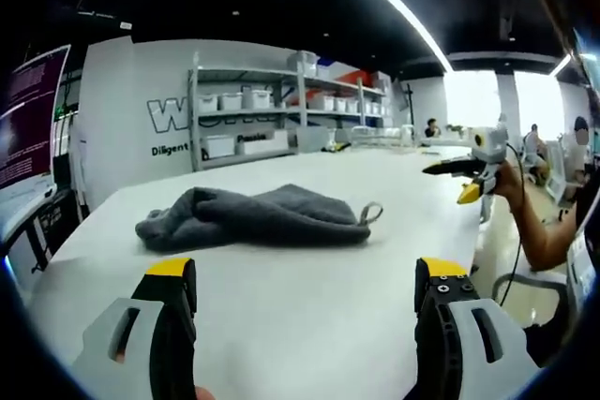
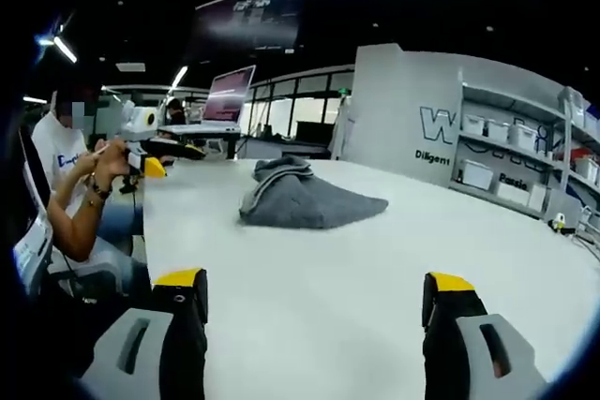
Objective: Open the folded towel by lifting each exposed corner and separating the folded layers until the towel lies flat within the target outline without major curled edges
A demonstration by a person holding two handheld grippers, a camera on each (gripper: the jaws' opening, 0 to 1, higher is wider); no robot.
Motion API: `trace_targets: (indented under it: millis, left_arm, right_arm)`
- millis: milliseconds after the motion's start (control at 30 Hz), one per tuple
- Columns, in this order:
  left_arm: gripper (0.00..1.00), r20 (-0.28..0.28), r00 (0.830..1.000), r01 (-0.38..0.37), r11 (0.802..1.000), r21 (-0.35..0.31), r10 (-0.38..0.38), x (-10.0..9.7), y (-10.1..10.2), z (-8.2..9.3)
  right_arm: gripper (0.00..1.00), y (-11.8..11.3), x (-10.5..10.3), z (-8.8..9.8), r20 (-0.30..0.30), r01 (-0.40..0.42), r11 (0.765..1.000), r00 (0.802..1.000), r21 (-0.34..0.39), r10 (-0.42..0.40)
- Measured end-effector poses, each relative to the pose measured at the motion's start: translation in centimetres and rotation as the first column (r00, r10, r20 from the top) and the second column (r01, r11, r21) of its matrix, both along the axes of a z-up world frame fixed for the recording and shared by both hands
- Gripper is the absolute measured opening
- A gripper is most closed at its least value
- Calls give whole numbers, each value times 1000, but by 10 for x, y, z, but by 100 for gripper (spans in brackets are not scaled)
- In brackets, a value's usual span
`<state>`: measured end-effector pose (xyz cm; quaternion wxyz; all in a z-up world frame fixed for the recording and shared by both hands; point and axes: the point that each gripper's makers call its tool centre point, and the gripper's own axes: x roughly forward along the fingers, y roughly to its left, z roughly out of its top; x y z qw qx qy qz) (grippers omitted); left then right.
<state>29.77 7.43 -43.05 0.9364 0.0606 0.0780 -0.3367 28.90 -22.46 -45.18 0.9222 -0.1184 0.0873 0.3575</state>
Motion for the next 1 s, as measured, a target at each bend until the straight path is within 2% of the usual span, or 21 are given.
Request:
trace_targets:
  millis: [133, 200, 367, 400, 533, 633, 800, 900, 1000]
  left_arm:
    - [95, -1, 1000, -10, 1000, -6, 10, 4, -2, 3]
    - [95, -6, 1000, -13, 1000, -7, 12, 7, -5, 5]
    - [95, -12, 1000, 19, 1000, 0, -19, 7, -18, 9]
    - [95, -12, 999, 46, 999, 9, -46, 8, -26, 15]
    - [95, -4, 999, 50, 999, 17, -50, 13, -32, 23]
    - [95, -18, 998, 65, 998, 15, -65, 17, -37, 26]
    - [95, -40, 995, 89, 996, 23, -88, 30, -48, 32]
    - [95, -53, 995, 87, 996, 35, -85, 41, -54, 34]
    - [95, -70, 994, 86, 995, 55, -82, 53, -59, 35]
  right_arm:
    - [95, 4, -3, -1, -1, -2, 1000, 1000, -11, 2]
    - [95, 8, -5, -3, -24, -18, 1000, 1000, 1, 18]
    - [92, 14, -4, -6, -35, -27, 1000, 999, 4, 28]
    - [92, 16, -5, -6, -42, -37, 999, 998, 4, 37]
    - [92, 19, -5, -2, -44, -42, 998, 998, 38, 43]
    - [92, 19, -5, -3, -49, -37, 999, 998, 34, 39]
    - [94, 21, -5, -4, -47, -41, 999, 998, 18, 41]
    - [99, 23, -6, 5, -11, -48, 998, 999, 46, 48]
    - [99, 23, -7, 8, -2, -44, 997, 999, 59, 44]
